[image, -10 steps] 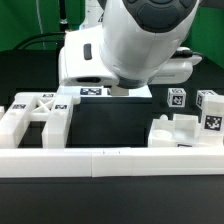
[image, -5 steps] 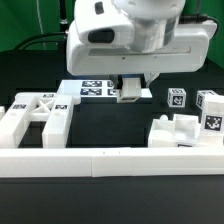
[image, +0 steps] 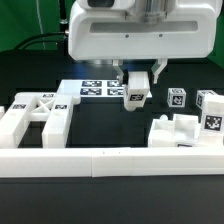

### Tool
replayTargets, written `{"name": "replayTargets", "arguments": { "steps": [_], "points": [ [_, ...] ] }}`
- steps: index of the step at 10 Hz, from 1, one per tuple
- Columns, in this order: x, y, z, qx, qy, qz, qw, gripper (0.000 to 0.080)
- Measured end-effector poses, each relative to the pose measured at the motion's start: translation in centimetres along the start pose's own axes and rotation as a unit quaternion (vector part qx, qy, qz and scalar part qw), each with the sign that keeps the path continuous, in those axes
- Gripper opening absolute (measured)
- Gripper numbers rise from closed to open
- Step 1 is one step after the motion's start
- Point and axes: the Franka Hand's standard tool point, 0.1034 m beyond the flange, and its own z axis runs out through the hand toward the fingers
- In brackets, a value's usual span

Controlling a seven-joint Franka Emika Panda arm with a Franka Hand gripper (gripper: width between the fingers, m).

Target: Assemble chair

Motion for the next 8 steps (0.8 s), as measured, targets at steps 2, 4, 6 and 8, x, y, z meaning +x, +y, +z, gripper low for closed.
{"name": "replayTargets", "arguments": {
  "steps": [2, 4, 6, 8],
  "points": [
    [1.0, 0.2, -0.4, -0.004, 0.071, 0.008, 0.997, 0.0287],
    [3.0, -0.2, -2.6, 0.001, 0.124, 0.016, 0.992, 0.0287],
    [3.7, -0.1, -2.8, -0.012, 0.203, 0.011, 0.979, 0.0287],
    [3.7, -0.2, -2.7, -0.011, 0.201, 0.010, 0.980, 0.0287]
  ]
}}
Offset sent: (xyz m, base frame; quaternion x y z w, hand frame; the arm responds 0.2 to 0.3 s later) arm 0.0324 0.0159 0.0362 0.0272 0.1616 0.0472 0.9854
